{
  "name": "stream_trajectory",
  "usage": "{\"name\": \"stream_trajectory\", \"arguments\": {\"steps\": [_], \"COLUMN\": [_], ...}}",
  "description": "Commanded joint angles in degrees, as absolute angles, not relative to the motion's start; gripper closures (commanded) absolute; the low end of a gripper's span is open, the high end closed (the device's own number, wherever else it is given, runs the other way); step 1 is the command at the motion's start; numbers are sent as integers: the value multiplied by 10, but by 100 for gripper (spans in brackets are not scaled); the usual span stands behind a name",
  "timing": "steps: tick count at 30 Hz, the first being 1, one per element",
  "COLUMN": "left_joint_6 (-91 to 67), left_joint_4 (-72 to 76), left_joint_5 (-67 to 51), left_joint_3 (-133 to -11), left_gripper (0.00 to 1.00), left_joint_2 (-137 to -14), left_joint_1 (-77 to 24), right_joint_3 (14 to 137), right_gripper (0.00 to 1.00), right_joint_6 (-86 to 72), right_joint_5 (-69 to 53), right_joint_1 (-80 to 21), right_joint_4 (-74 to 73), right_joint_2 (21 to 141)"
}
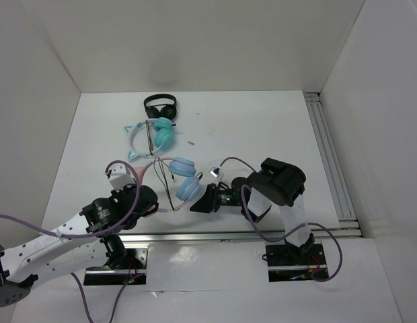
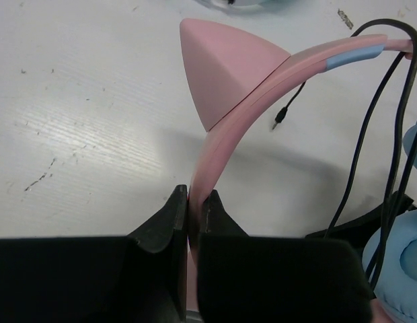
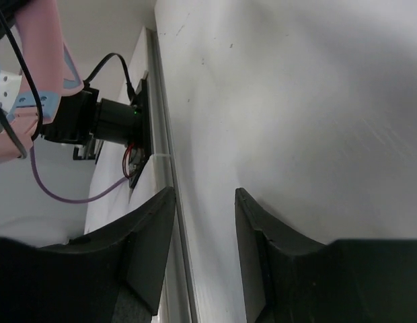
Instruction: Wrap the headphones
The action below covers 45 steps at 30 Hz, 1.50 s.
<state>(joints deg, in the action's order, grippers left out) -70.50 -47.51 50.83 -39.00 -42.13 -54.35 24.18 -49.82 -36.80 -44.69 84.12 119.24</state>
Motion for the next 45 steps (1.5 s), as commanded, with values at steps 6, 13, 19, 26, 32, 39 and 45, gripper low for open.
{"name": "stream_trajectory", "arguments": {"steps": [6, 13, 19, 26, 32, 39, 45], "left_joint_6": [-848, -890, -861, -759, -750, -744, -727], "left_joint_4": [-598, -655, -662, -650, -699, -783, -778], "left_joint_5": [525, 525, 502, 456, 390, 327, 300], "left_joint_3": [-425, -437, -455, -516, -592, -655, -631], "left_gripper": [100, 100, 100, 100, 100, 100, 100], "left_joint_2": [-370, -425, -416, -372, -393, -444, -476], "left_joint_1": [-548, -535, -529, -529, -529, -515, -497], "right_joint_3": [162, 173, 301, 368, 360, 355, 350], "right_gripper": [47, 27, 18, 16, 16, 16, 16], "right_joint_6": [-457, -392, -273, -227, -227, -227, -227], "right_joint_5": [-324, -222, -68, -49, -49, -49, -49], "right_joint_1": [-386, -359, -378, -378, -378, -378, -378], "right_joint_4": [1083, 758, 337, 207, 193, 170, 156], "right_joint_2": [1167, 893, 697, 639, 621, 596, 570]}}
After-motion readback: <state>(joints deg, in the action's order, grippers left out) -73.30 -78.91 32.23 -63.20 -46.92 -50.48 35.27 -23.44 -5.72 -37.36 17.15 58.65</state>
